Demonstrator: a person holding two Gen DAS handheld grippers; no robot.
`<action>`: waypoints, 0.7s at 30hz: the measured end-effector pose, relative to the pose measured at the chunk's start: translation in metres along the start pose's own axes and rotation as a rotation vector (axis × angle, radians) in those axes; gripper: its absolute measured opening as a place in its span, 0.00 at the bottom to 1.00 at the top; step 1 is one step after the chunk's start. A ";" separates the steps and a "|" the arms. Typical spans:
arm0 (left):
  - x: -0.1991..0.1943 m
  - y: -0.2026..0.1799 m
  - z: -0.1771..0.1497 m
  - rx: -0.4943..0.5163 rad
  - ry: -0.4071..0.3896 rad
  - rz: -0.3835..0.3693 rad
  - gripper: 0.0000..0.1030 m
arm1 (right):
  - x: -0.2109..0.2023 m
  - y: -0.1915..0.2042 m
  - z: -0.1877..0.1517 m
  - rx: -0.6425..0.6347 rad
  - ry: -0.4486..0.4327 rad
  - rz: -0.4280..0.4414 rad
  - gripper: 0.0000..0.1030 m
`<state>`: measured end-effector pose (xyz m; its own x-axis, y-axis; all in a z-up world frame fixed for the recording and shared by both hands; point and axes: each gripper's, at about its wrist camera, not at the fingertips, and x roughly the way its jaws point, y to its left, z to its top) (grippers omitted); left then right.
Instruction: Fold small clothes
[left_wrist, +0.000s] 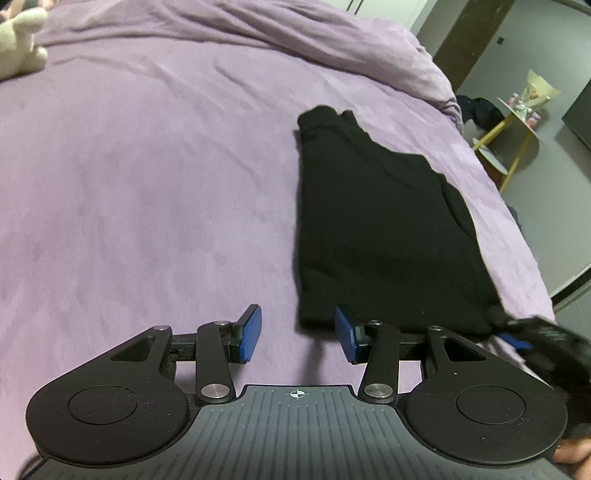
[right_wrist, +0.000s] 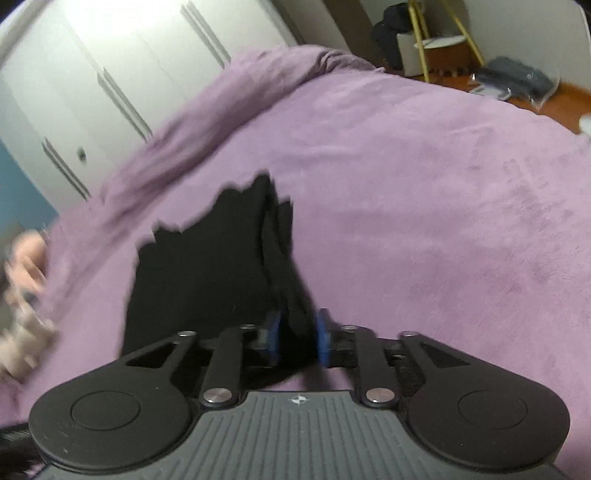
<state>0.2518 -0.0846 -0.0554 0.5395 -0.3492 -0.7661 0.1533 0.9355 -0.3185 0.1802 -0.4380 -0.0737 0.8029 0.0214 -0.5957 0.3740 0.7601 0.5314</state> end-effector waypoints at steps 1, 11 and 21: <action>0.002 0.003 0.005 -0.011 -0.003 -0.004 0.48 | 0.002 -0.009 0.008 0.032 -0.006 0.015 0.34; 0.075 0.019 0.062 -0.165 0.071 -0.213 0.49 | 0.100 -0.027 0.067 0.155 0.264 0.256 0.68; 0.119 0.008 0.084 -0.213 0.160 -0.263 0.35 | 0.133 0.027 0.068 -0.028 0.286 0.190 0.22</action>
<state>0.3867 -0.1146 -0.1026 0.3660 -0.5962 -0.7146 0.0852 0.7861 -0.6122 0.3284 -0.4589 -0.0973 0.6930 0.3421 -0.6346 0.2141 0.7429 0.6343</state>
